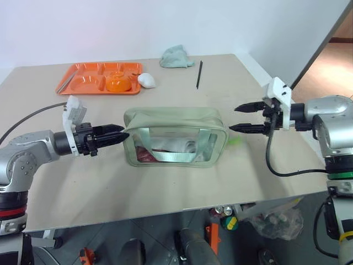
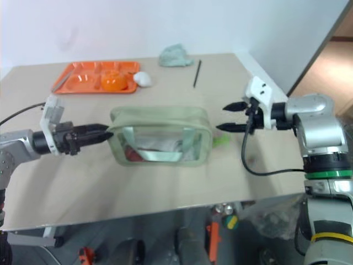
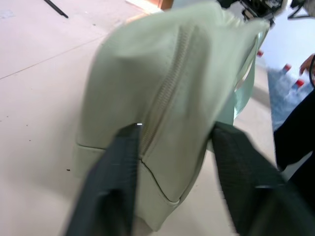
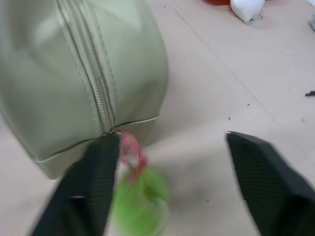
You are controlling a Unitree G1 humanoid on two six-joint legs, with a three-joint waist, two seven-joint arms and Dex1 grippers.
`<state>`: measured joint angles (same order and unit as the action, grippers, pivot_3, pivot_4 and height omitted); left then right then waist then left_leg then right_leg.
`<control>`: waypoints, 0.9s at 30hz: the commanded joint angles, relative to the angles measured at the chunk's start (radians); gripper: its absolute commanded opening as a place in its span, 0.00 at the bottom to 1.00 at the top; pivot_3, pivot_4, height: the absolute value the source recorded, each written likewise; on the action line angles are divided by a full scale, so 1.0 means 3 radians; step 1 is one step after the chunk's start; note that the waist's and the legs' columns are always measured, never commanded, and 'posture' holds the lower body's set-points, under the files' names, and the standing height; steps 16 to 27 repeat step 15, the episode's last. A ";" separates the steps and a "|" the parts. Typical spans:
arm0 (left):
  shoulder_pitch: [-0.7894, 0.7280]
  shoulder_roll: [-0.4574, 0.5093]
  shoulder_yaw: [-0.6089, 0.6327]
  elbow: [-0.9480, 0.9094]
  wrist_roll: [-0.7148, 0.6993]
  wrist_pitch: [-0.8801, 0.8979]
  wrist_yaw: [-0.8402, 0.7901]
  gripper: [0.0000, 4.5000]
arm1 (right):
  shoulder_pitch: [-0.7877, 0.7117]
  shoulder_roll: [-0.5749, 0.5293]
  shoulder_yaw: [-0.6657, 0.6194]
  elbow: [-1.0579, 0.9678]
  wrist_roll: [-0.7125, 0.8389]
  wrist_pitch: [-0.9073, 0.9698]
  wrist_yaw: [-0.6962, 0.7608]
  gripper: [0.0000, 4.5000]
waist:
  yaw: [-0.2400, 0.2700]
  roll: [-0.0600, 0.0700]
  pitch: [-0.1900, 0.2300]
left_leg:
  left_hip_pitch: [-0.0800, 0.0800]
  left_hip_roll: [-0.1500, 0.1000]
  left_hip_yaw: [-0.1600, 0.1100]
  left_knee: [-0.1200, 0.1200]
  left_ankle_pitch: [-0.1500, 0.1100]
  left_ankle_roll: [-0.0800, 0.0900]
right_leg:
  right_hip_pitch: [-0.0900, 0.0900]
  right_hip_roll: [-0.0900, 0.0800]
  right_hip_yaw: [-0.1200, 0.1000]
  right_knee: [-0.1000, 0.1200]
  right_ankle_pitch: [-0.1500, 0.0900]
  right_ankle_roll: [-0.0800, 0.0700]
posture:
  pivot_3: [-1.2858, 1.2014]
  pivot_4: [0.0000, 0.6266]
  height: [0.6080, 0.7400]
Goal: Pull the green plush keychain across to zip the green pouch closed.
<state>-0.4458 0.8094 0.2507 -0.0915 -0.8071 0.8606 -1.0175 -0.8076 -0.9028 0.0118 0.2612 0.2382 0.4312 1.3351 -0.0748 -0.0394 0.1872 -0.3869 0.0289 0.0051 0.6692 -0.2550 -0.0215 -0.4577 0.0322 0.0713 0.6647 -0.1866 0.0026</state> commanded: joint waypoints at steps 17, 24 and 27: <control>0.0967 0.0100 0.1280 -0.0288 -0.0499 0.0120 0.0434 0.87 | 0.1149 -0.0407 -0.1004 -0.0764 0.0767 0.0706 -0.0276 1.00 | -0.0004 0.0000 0.0000 | 0.0005 -0.0001 0.0006 0.0004 0.0000 0.0000 | 0.0002 -0.0002 0.0003 0.0000 -0.0002 -0.0001 | 0.52 0.24 1.00; 0.0967 0.0100 0.1280 -0.0288 -0.0499 0.0120 0.0434 0.87 | 0.1149 -0.0407 -0.1004 -0.0764 0.0767 0.0706 -0.0276 1.00 | -0.0004 0.0000 0.0000 | 0.0005 -0.0001 0.0006 0.0004 0.0000 0.0000 | 0.0002 -0.0002 0.0003 0.0000 -0.0002 -0.0001 | 0.52 0.24 1.00; 0.0967 0.0100 0.1280 -0.0288 -0.0499 0.0120 0.0434 0.87 | 0.1149 -0.0407 -0.1004 -0.0764 0.0767 0.0706 -0.0276 1.00 | -0.0004 0.0000 0.0000 | 0.0005 -0.0001 0.0006 0.0004 0.0000 0.0000 | 0.0002 -0.0002 0.0003 0.0000 -0.0002 -0.0001 | 0.52 0.24 1.00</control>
